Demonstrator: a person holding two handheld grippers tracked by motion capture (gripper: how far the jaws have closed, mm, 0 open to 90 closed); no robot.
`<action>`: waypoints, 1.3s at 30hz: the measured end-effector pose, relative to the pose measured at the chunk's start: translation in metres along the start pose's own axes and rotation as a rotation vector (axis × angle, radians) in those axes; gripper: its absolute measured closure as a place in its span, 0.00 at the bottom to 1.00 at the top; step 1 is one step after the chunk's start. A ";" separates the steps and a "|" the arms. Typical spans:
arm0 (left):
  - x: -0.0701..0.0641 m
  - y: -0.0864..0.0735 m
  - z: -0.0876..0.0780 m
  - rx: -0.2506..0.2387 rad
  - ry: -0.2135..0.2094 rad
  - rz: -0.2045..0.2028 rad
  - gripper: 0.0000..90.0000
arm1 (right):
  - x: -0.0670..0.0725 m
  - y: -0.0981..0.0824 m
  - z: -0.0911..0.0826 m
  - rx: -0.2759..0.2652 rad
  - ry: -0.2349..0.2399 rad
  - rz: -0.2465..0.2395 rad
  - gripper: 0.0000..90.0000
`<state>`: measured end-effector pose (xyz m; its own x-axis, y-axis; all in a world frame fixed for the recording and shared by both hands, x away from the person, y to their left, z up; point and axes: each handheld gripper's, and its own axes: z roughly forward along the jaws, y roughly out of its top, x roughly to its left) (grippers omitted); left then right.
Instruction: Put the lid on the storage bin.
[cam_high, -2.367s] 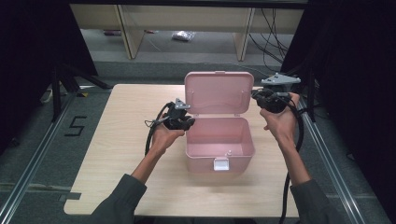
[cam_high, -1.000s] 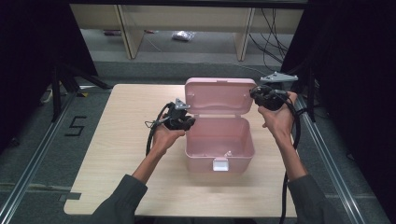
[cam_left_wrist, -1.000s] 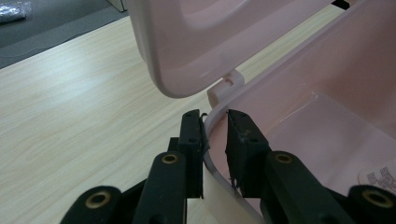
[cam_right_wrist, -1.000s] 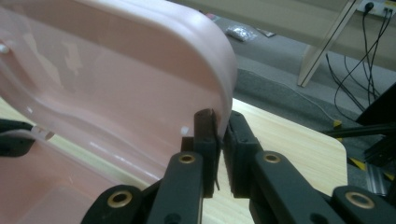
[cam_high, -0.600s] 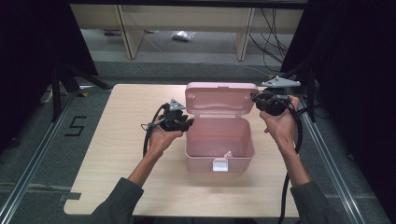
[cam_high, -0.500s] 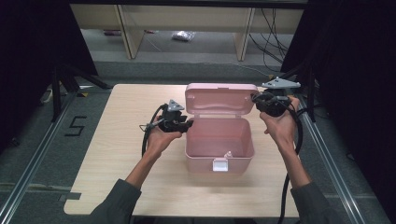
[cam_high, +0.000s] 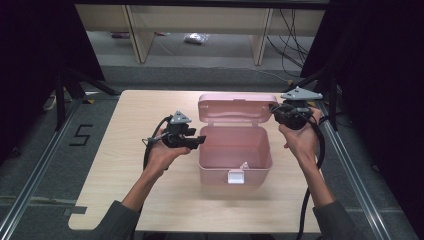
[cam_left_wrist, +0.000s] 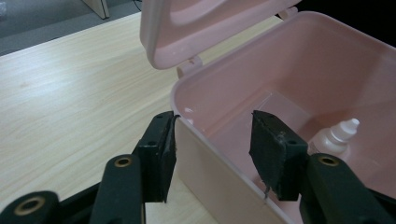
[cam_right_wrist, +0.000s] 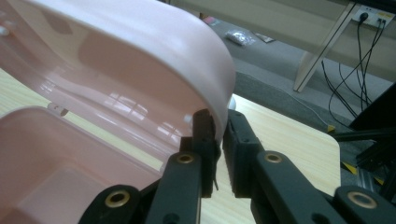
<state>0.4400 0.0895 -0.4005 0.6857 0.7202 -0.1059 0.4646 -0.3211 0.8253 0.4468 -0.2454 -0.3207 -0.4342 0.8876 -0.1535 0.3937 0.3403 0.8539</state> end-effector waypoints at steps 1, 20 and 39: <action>0.000 -0.001 -0.001 0.002 -0.006 -0.003 0.55 | 0.000 0.000 0.000 0.004 0.003 0.000 0.93; 0.003 -0.019 -0.027 -0.016 0.001 -0.030 0.48 | 0.003 -0.008 -0.008 0.004 0.018 -0.011 0.92; -0.003 -0.033 -0.038 -0.015 -0.001 -0.032 0.43 | 0.005 -0.016 -0.014 -0.003 0.037 -0.017 0.90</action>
<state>0.4016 0.1211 -0.4066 0.6711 0.7293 -0.1331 0.4779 -0.2884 0.8297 0.4272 -0.2509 -0.3279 -0.4708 0.8694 -0.1499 0.3836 0.3547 0.8527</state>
